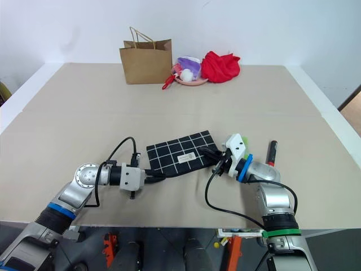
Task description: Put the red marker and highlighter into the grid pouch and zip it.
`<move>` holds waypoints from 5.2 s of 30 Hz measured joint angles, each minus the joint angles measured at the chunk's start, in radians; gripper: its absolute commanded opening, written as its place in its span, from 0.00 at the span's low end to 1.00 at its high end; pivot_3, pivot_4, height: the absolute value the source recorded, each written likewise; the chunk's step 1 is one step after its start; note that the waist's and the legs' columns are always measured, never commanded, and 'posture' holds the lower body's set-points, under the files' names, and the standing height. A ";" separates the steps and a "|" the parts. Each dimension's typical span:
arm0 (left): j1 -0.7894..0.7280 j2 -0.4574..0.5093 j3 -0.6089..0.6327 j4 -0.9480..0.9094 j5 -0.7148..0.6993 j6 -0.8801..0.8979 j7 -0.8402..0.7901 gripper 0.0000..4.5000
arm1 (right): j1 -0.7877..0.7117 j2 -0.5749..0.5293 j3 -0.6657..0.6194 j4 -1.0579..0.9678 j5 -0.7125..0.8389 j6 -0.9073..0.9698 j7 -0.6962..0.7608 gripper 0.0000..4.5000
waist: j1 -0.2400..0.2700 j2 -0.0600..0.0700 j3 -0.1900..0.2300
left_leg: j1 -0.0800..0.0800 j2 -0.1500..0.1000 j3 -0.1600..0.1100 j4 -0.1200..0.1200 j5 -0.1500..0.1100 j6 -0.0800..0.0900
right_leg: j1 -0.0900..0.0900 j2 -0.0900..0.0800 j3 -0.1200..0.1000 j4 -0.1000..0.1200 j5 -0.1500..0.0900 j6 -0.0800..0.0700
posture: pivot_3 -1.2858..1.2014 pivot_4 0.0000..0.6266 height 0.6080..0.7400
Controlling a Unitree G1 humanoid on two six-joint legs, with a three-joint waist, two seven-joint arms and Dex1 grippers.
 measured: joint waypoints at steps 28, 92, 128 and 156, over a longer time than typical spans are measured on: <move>0.006 0.066 0.213 -0.239 -0.463 0.630 -0.155 0.00 | 0.320 -0.051 -0.169 -0.379 0.152 0.044 -0.043 0.85 | 0.004 0.001 0.002 | -0.004 -0.001 -0.008 -0.002 0.000 -0.001 | -0.001 0.000 -0.007 0.001 -0.004 -0.002 | 0.52 0.24 1.00; 0.012 -0.080 0.160 -0.179 -0.268 0.406 -0.118 0.00 | 0.004 0.137 0.206 -0.467 0.140 0.366 -0.157 0.43 | 0.004 0.001 0.002 | -0.005 -0.001 -0.008 -0.003 0.000 -0.001 | -0.003 0.000 -0.008 0.000 -0.003 0.001 | 0.52 0.24 1.00; -0.037 0.001 0.185 -0.159 -0.332 0.431 -0.200 0.00 | 0.267 0.120 -0.256 -0.359 -0.004 0.313 -0.742 0.98 | 0.002 0.002 0.002 | -0.010 -0.001 -0.009 -0.005 0.000 0.000 | -0.009 0.000 -0.008 0.000 -0.004 0.000 | 0.52 0.24 1.00; -0.035 0.002 0.185 -0.165 -0.333 0.436 -0.201 0.00 | 0.237 0.064 -0.233 -0.427 0.048 0.348 -0.589 0.25 | 0.002 0.003 0.003 | -0.010 -0.001 -0.008 -0.003 0.000 0.000 | -0.008 0.000 -0.007 0.000 -0.002 0.001 | 0.52 0.24 1.00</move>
